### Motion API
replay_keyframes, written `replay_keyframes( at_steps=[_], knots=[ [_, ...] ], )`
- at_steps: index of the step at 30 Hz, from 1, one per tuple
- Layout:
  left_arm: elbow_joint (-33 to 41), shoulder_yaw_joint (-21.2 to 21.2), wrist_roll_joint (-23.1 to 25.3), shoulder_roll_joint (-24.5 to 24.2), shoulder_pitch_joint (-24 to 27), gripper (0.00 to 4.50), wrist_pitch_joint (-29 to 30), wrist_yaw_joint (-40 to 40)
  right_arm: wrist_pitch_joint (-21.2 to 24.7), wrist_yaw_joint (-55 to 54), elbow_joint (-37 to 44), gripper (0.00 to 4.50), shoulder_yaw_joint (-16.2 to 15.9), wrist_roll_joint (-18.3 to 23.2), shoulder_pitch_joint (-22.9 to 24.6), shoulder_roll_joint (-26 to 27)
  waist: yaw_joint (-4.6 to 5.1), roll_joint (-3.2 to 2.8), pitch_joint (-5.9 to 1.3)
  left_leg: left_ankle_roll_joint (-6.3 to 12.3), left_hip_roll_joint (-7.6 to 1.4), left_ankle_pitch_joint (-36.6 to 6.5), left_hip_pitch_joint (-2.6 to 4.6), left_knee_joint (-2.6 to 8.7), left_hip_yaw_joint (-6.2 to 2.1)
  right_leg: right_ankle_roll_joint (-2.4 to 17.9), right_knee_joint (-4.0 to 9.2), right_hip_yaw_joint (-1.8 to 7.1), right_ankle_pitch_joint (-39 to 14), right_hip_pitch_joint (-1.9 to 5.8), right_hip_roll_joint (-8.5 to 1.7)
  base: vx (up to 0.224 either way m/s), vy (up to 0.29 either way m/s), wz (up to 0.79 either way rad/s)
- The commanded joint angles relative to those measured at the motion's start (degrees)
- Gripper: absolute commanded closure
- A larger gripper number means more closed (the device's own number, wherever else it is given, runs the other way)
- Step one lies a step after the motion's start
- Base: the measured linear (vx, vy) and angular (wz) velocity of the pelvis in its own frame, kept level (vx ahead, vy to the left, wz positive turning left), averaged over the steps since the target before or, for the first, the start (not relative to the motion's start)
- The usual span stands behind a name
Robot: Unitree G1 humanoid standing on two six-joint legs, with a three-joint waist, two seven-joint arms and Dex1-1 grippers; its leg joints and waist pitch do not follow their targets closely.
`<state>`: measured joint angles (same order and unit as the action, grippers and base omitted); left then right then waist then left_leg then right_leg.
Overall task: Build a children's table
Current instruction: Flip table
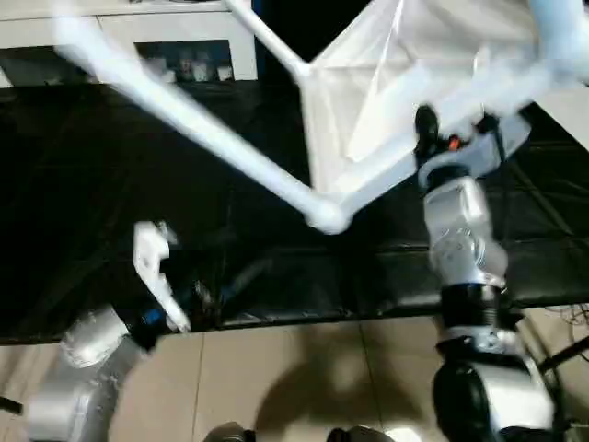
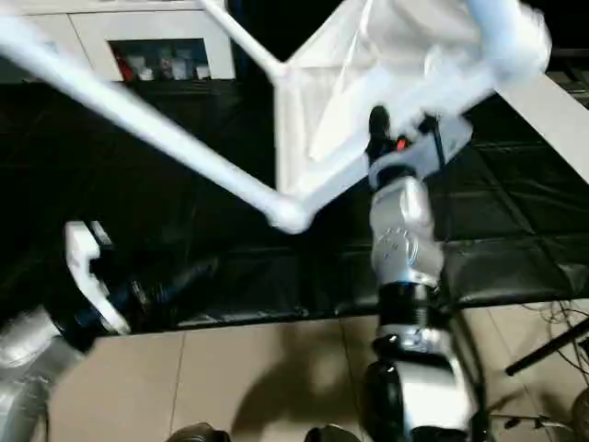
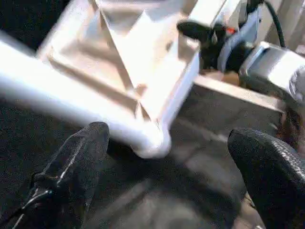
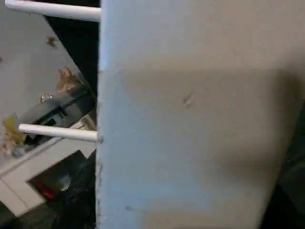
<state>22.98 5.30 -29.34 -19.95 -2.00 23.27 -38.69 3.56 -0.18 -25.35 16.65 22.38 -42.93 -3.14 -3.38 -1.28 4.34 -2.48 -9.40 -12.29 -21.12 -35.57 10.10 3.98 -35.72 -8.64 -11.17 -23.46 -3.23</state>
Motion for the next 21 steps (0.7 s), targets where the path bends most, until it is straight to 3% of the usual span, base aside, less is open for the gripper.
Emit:
replay_keyframes(
  at_steps=[1,9,12,13,16,18,21],
  knots=[
    [2.86,0.47,1.86,-1.54,-2.17,0.0,2.12,2.44,-2.44,0.41,5.76,2.51,-2.98,-4.64,-3.93,-2.92,0.04,1.03,-4.67,4.52,-3.57,-0.03,-0.05,3.51,-1.32,2.95,4.21,5.35,-9.56,4.33,-5.6,0.0,0.0,0.0],
    [4.78,0.69,4.53,-4.49,-10.82,0.0,6.81,8.3,-1.38,1.18,6.68,2.54,-7.68,-11.2,-5.16,-6.19,0.04,1.19,-5.06,5.08,-3.3,2.55,-0.27,3.0,-1.43,2.71,3.44,5.25,-5.91,4.44,-5.34,0.0,0.0,0.0],
    [4.54,0.59,6.39,-5.88,-13.11,0.0,8.18,9.77,-0.8,0.97,6.71,2.55,-9.36,-13.84,-5.64,-7.74,0.08,1.28,-5.54,6.22,-3.25,5.53,-0.64,2.46,-1.61,3.73,2.48,5.28,-0.57,4.47,-5.3,0.0,0.0,0.0],
    [4.77,0.47,6.89,-6.57,-13.66,0.0,8.81,10.25,-0.39,0.75,6.63,2.55,-9.9,-14.88,-5.91,-8.36,0.08,1.05,-5.49,6.45,-3.29,5.9,-0.66,2.4,-1.61,4.08,2.41,5.25,-0.05,4.27,-5.3,0.0,0.0,0.0],
    [5.61,0.66,6.64,-7.06,-15.02,0.0,10.17,10.96,-0.05,0.66,6.51,2.55,-10.88,-16.96,-6.85,-9.68,-0.08,1.1,-5.59,7.41,-3.53,6.8,-0.83,2.0,-1.62,5.47,2.09,5.18,1.25,3.94,-5.33,0.0,0.0,0.0],
    [5.81,0.65,6.68,-7.17,-15.4,0.0,10.66,11.31,0.04,0.88,6.52,2.55,-11.2,-17.55,-7.1,-10.05,-0.16,1.05,-5.46,7.45,-3.63,6.14,-0.85,2.03,-1.58,5.76,2.24,5.16,0.19,3.87,-5.4,0.0,0.0,0.0],
    [6.34,0.47,6.7,-8.58,-17.06,0.0,12.97,12.04,0.99,3.22,6.79,2.55,-14.99,-22.51,-8.88,-13.41,-0.29,1.15,-5.44,6.71,-3.52,5.11,-0.85,1.94,-1.56,5.41,2.35,5.14,-1.83,3.91,-5.3,0.0,0.0,0.0]
  ],
)
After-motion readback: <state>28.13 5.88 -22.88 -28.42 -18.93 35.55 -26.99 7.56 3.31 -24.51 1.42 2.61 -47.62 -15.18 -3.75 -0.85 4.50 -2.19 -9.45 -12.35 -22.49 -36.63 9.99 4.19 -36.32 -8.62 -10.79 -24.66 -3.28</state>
